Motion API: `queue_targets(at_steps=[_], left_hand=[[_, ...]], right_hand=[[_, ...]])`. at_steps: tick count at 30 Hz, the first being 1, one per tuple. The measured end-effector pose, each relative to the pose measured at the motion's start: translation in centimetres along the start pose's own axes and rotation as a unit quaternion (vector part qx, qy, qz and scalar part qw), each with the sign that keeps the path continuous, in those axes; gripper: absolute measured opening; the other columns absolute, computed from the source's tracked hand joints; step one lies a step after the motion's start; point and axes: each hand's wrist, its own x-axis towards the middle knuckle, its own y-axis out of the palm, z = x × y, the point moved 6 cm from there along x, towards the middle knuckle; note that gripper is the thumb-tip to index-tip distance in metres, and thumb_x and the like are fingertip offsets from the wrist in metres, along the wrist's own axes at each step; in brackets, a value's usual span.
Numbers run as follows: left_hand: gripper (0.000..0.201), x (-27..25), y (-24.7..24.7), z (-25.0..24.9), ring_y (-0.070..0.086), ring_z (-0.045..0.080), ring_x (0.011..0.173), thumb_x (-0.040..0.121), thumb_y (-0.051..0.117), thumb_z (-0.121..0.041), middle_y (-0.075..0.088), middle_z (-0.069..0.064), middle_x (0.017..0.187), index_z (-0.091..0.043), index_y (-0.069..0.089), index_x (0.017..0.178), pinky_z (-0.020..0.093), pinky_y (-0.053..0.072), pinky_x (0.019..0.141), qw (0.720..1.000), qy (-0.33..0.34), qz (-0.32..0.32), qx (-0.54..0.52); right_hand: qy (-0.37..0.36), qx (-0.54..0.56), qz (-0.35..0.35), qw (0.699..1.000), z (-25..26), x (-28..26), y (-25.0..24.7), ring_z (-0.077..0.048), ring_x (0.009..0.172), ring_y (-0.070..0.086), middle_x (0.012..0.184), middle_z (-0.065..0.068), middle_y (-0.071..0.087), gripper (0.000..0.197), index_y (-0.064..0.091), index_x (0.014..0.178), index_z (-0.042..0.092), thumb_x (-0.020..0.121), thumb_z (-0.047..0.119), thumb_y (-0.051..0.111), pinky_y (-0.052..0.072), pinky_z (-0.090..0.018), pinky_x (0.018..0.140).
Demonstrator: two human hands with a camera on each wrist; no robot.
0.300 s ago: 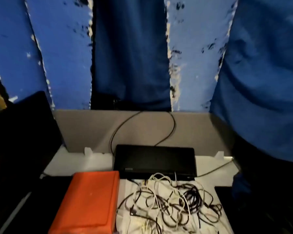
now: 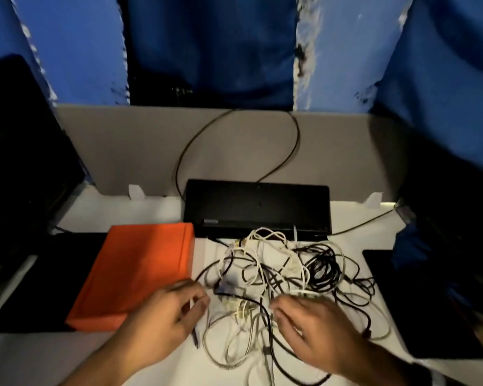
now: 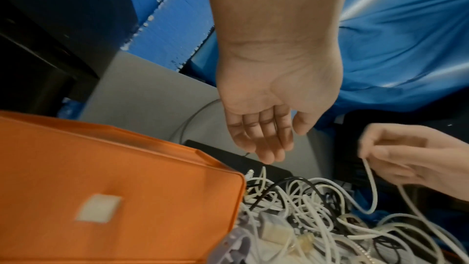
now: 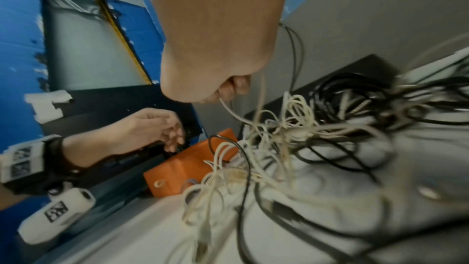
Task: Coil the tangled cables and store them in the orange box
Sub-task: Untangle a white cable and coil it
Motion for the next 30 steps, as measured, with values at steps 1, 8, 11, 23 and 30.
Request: queue_targets(at_steps=[1, 8, 11, 23, 30], left_hand=[[0.015, 0.7, 0.4, -0.7, 0.064, 0.001, 0.073, 0.095, 0.046, -0.056, 0.059, -0.022, 0.09, -0.049, 0.055, 0.085, 0.021, 0.052, 0.069, 1.0, 0.024, -0.006, -0.017], [0.008, 7.6, 3.8, -1.0, 0.059, 0.001, 0.081, 0.1, 0.059, -0.034, 0.063, -0.017, 0.091, -0.032, 0.065, 0.096, 0.028, 0.05, 0.077, 0.993, 0.069, 0.018, 0.096], [0.016, 10.3, 5.8, -1.3, 0.062, 0.011, 0.087, 0.099, 0.057, -0.039, 0.066, -0.012, 0.096, -0.028, 0.068, 0.102, 0.03, 0.052, 0.079, 0.977, 0.088, 0.076, 0.177], [0.011, 13.4, 8.6, -1.4, 0.065, 0.02, 0.064, 0.091, 0.068, -0.023, 0.068, 0.003, 0.074, -0.017, 0.063, 0.084, 0.032, 0.051, 0.06, 0.978, 0.017, 0.072, 0.193], [0.034, 9.8, 3.9, -2.9, 0.054, 0.016, 0.045, 0.104, 0.057, -0.036, 0.055, 0.002, 0.061, -0.015, 0.056, 0.077, 0.035, 0.049, 0.042, 0.994, 0.028, -0.106, -0.025]], right_hand=[[0.004, 0.005, 0.039, 0.999, 0.5, 0.9, 0.1, -0.01, 0.064, 0.064, 0.08, 0.011, 0.069, 0.016, 0.058, 0.115, 0.033, 0.104, 0.036, 0.047, 0.053, -0.028, 0.058], [0.05, -0.148, 0.251, 0.955, -2.8, 4.8, 4.1, -0.031, 0.111, 0.066, 0.127, -0.007, 0.066, 0.059, 0.024, 0.156, 0.029, 0.105, 0.057, 0.036, 0.055, -0.043, 0.091], [0.072, -0.215, 0.3, 0.927, -4.6, 5.4, 5.0, -0.034, 0.12, 0.062, 0.133, -0.013, 0.062, 0.061, 0.03, 0.156, 0.025, 0.105, 0.058, 0.037, 0.05, -0.036, 0.092], [0.14, -0.144, 0.218, 0.955, -1.7, 7.9, 1.6, -0.02, 0.052, 0.068, 0.079, -0.007, 0.077, 0.022, 0.073, 0.1, 0.014, 0.097, 0.01, 0.052, 0.059, -0.034, 0.055], [0.16, -0.27, 0.088, 0.945, 0.1, 7.0, -2.2, -0.032, 0.087, 0.06, 0.101, -0.01, 0.066, 0.015, 0.063, 0.101, 0.016, 0.094, 0.029, 0.061, 0.046, -0.034, 0.07]])
